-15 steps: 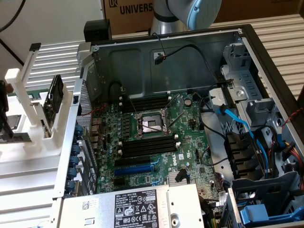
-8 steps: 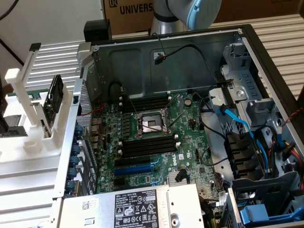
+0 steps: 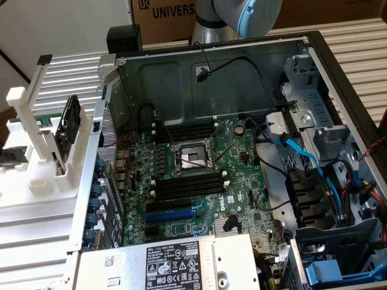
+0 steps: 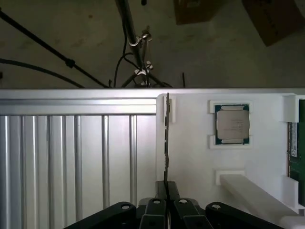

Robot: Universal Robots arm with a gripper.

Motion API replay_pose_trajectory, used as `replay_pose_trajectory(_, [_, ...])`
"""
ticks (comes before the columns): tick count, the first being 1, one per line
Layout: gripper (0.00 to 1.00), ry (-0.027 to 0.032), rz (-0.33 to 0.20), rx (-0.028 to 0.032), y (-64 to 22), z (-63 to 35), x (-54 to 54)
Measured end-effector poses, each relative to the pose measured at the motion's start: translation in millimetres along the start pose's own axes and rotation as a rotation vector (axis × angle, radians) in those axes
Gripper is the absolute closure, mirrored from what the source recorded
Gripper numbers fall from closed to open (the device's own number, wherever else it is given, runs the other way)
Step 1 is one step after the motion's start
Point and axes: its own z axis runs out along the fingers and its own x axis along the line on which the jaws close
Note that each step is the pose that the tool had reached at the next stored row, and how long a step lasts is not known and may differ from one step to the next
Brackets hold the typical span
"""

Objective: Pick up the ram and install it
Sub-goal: 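Pick up the ram and move it above insertion slot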

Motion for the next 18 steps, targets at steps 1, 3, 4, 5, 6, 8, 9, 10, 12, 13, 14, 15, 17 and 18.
replay_pose_trajectory(1, [0.87,0.0014,0.000,0.0001,0.0,-3.7,-0.1])
replay_pose_trajectory(3, [0.87,0.0035,0.001,0.0001,0.0,-11.9,-0.3])
replay_pose_trajectory(4, [0.87,0.0043,0.002,0.0001,0.0,-16.2,-0.5])
replay_pose_trajectory(5, [0.87,0.0054,0.002,0.0001,0.0,-20.2,-0.7])
replay_pose_trajectory(6, [0.87,0.0069,0.002,0.0002,0.0,-23.5,-0.7])
replay_pose_trajectory(8, [0.87,0.0099,0.004,0.0004,0.0,-30.6,-1.0])
replay_pose_trajectory(9, [0.87,0.0110,0.005,0.0002,0.0,-34.9,-1.0])
replay_pose_trajectory(10, [0.87,0.0123,0.006,0.0004,0.0,-38.2,-1.0])
replay_pose_trajectory(12, [0.87,0.0149,0.007,0.0006,0.0,-40.0,-1.2])
replay_pose_trajectory(13, [0.87,0.0149,0.007,0.0006,0.0,-40.0,-1.2])
replay_pose_trajectory(14, [0.87,0.0161,0.007,0.0005,0.0,-40.1,-1.2])
replay_pose_trajectory(15, [0.87,0.0194,0.007,0.0003,0.0,-40.9,-1.4])
replay_pose_trajectory(17, [0.87,0.0214,0.007,0.0013,-0.4,-51.9,-1.3])
replay_pose_trajectory(18, [0.87,0.0218,0.007,0.0015,-1.0,-55.3,-1.3])
